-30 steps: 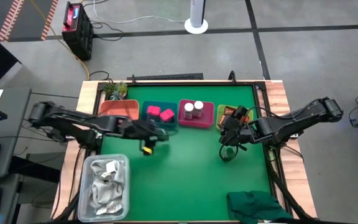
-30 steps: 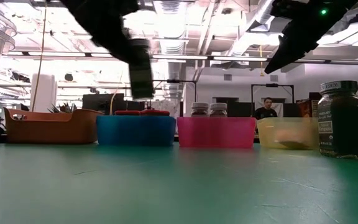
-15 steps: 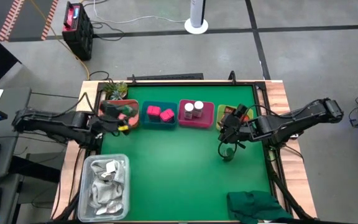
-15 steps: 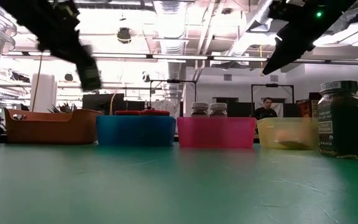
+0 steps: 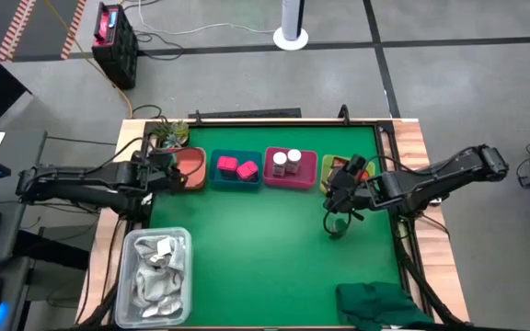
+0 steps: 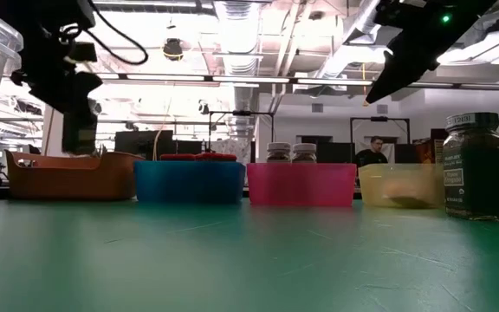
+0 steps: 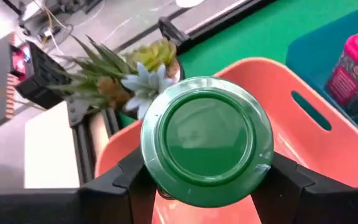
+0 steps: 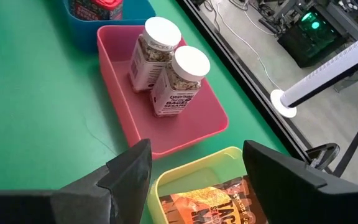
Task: Sort spices by type
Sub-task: Put the left green seasoning bottle into the orange bin
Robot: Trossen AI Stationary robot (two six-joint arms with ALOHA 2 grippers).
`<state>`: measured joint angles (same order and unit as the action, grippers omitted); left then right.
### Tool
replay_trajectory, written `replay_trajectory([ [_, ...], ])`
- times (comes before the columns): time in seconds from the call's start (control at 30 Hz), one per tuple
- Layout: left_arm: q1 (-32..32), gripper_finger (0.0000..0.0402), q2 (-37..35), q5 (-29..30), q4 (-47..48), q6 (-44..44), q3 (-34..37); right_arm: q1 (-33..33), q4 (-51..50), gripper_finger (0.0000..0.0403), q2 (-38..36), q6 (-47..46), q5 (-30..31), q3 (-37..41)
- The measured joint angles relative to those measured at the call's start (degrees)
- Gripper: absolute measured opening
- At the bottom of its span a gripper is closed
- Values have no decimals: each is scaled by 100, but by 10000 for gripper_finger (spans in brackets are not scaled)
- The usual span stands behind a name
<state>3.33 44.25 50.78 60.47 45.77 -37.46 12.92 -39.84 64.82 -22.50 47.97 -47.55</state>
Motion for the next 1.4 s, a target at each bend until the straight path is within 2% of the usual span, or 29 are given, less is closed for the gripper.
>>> replay_trajectory([
  [0.4, 66, 202, 0, -211, -46, 728, 25, 49, 13, 286, 0, 7, -9, 0],
  [0.63, 434, 202, 143, -525, -818, 113, 25, 60, 206, 286, 0, 154, -13, 0],
  [0.9, 795, 202, 978, -555, -1228, -388, 25, 103, 267, 286, 0, 201, -83, 0],
  [1.1, 916, 202, 1302, -642, -1446, -705, 25, 221, 265, 286, 0, 202, -91, 1],
  [1.27, 995, 202, 1398, -989, -1883, -928, 76, 206, 267, 286, 0, 204, -94, 0],
  [1.4, 1211, 202, 1399, -1606, -2631, -1131, 562, 211, 278, 286, 0, 201, -136, 2],
])
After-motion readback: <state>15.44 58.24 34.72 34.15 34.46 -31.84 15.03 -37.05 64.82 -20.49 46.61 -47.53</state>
